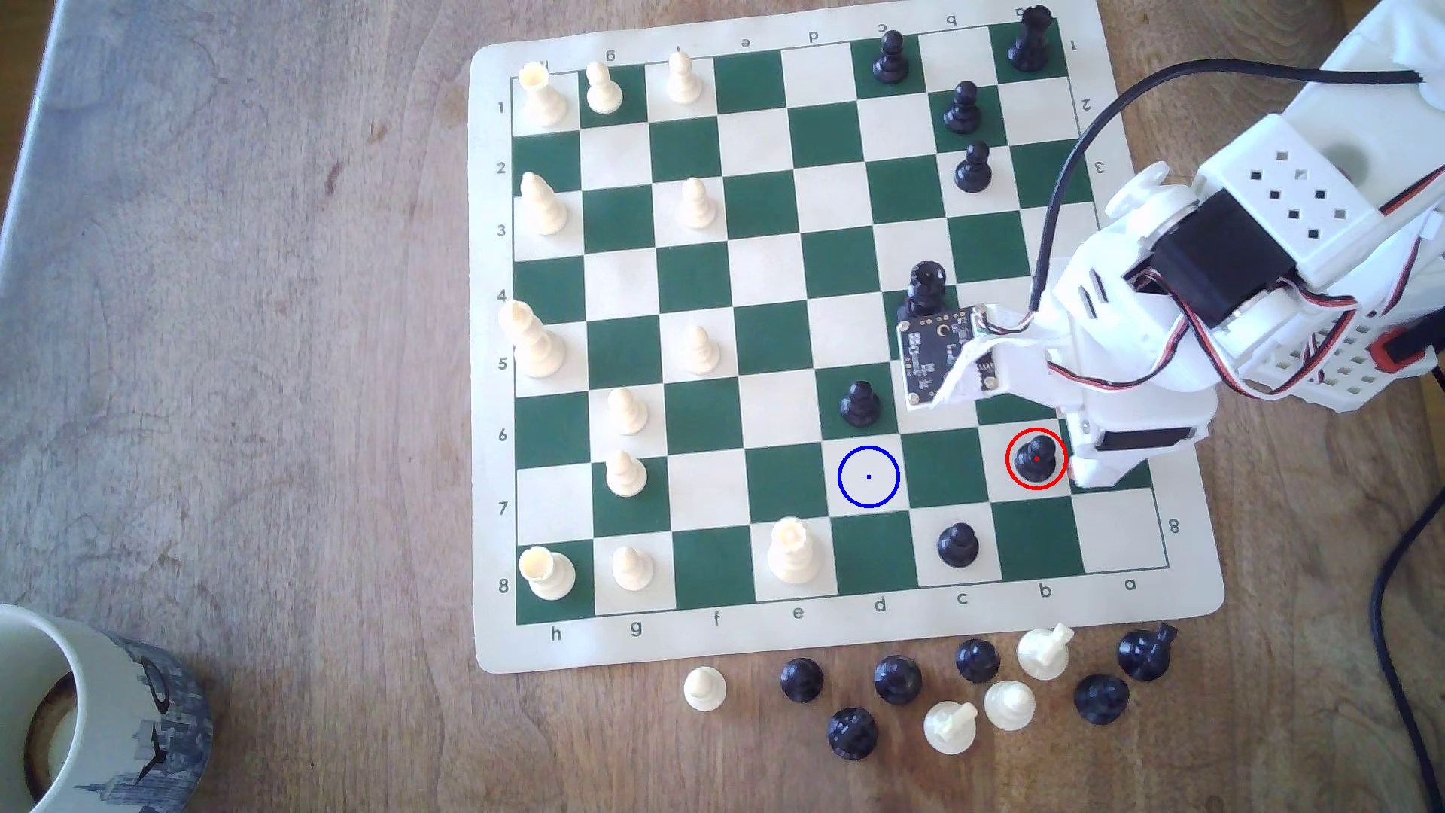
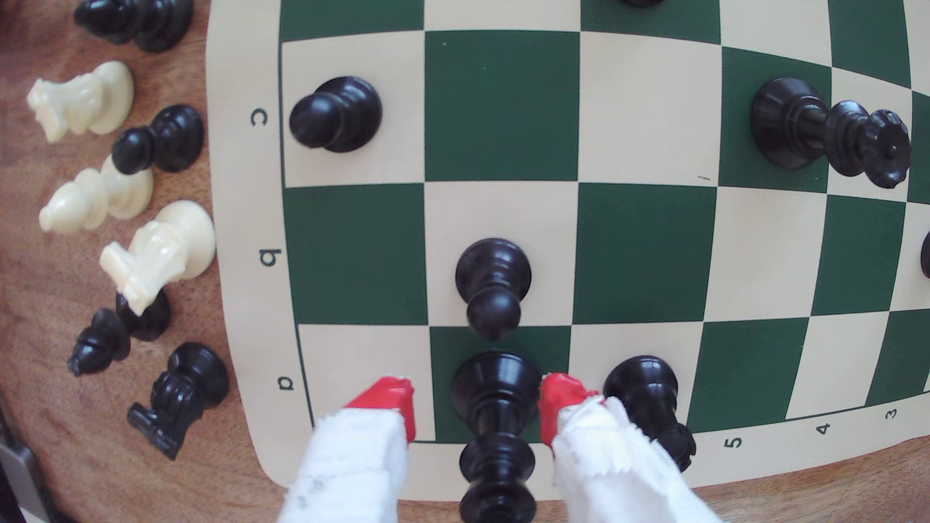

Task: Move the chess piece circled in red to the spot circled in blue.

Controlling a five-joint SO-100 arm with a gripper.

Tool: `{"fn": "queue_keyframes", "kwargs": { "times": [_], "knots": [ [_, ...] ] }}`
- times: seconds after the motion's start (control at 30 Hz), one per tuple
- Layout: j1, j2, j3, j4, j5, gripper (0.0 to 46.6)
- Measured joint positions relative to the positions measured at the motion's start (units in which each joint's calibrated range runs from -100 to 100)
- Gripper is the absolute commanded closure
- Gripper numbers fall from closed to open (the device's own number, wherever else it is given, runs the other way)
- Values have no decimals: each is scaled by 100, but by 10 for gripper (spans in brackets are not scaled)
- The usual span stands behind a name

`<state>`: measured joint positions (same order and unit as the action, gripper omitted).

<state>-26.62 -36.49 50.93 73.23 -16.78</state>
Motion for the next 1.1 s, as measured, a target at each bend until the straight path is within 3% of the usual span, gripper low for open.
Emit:
{"fn": "queue_keyframes", "kwargs": {
  "times": [0.57,1.1],
  "knots": [
    [347,746,27,-574,132,318],
    [339,1089,253,-972,142,325]
  ]
}}
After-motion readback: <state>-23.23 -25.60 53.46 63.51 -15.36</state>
